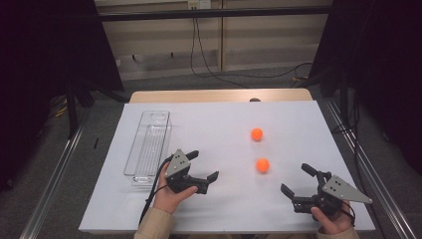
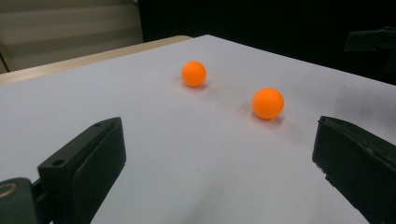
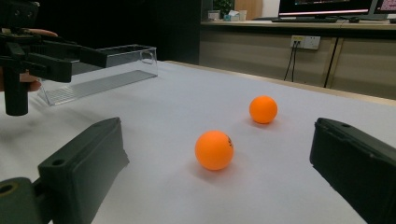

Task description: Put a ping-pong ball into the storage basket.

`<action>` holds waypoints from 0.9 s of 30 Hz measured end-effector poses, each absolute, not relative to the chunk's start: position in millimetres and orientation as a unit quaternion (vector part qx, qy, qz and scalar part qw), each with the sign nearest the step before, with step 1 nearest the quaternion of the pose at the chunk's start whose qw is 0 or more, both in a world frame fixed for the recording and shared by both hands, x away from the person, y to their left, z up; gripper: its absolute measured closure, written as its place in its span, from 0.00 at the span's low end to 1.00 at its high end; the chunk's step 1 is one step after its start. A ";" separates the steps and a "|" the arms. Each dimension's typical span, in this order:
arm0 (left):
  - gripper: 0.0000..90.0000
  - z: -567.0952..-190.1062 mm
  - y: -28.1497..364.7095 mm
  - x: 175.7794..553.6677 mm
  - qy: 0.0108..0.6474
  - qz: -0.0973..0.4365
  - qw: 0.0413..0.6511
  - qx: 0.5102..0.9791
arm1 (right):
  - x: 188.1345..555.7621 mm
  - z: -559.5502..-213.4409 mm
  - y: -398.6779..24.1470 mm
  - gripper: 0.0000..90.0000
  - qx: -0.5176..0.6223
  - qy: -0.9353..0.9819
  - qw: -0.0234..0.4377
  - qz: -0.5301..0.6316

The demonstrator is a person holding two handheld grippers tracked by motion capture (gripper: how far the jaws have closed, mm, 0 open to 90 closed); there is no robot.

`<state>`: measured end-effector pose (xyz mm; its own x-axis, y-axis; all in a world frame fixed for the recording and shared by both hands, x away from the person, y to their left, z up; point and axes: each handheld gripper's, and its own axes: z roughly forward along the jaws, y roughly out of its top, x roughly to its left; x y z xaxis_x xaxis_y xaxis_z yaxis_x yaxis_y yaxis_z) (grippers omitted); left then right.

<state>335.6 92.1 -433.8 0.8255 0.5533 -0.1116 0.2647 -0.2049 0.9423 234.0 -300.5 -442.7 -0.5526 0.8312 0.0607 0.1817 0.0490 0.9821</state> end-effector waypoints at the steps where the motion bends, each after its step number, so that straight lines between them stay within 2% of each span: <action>1: 0.03 -434.0 90.7 335.6 0.268 0.125 0.572 0.765 | 234.0 -442.7 -300.6 0.03 0.380 0.667 0.282 0.576; 27: 0.03 -435.8 69.6 340.4 0.253 0.112 0.560 0.781 | 234.1 -442.6 -300.5 0.03 0.378 0.667 0.283 0.577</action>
<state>340.4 69.6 -435.8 0.8470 0.5202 -0.1096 0.2702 -0.2437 0.9315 234.1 -300.5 -442.6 -0.5550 0.8298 0.0583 0.1776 0.0498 0.9828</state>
